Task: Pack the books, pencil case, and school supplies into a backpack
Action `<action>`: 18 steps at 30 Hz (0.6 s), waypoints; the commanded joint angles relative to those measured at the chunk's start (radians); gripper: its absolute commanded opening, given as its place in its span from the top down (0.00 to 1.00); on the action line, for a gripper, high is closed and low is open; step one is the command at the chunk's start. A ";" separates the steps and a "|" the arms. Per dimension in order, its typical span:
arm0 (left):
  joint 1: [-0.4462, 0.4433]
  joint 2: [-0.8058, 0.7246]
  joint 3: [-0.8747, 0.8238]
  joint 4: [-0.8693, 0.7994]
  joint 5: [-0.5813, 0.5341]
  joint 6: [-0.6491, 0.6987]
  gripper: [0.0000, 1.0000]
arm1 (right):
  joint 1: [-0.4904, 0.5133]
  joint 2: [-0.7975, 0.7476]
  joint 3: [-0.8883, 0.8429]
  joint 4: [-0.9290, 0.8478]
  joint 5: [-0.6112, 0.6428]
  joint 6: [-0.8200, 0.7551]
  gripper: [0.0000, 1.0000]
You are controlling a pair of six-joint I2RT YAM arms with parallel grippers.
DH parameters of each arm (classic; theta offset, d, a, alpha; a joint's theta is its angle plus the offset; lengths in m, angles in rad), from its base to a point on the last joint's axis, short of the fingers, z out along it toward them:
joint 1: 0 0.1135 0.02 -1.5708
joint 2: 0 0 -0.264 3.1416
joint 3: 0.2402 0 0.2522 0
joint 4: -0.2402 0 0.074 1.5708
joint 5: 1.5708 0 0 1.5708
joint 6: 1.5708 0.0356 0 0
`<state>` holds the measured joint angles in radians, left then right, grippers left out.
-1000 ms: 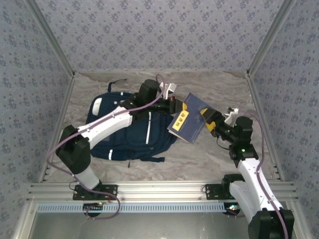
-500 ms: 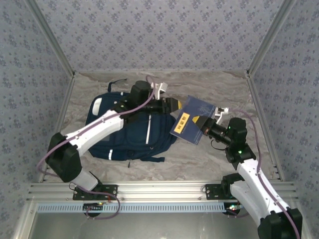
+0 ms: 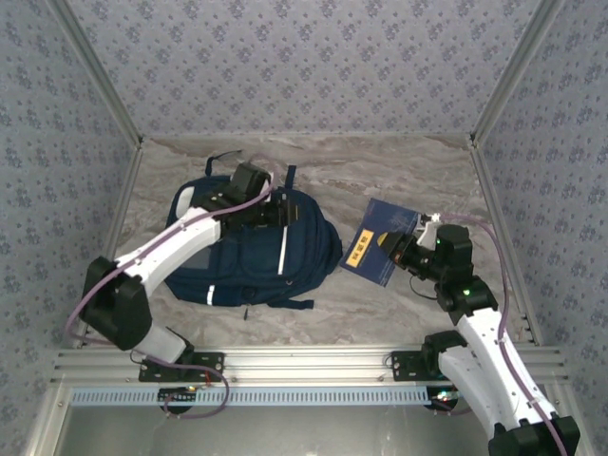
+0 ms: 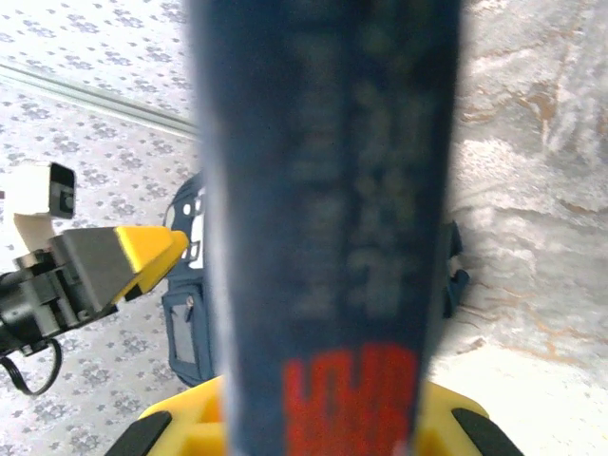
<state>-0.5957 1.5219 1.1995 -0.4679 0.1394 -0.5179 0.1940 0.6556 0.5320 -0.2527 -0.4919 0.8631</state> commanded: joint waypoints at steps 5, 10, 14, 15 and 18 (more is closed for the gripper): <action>-0.001 0.126 0.006 0.021 0.024 0.030 0.47 | -0.010 -0.030 0.020 -0.040 0.006 -0.051 1.00; -0.014 0.160 0.024 0.074 0.098 0.000 0.67 | -0.018 -0.030 -0.006 -0.035 -0.004 -0.054 1.00; -0.036 0.173 0.046 0.051 0.093 0.010 0.71 | -0.024 -0.030 -0.032 -0.007 -0.017 -0.032 1.00; -0.039 0.171 0.046 0.046 0.087 0.013 0.71 | -0.025 -0.030 -0.035 -0.004 -0.020 -0.030 1.00; -0.047 0.157 0.036 0.038 0.086 0.010 0.74 | -0.029 -0.029 -0.035 -0.002 -0.024 -0.029 1.00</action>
<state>-0.6132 1.6794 1.2076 -0.4423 0.1745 -0.5137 0.1715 0.6411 0.4999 -0.2958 -0.4896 0.8330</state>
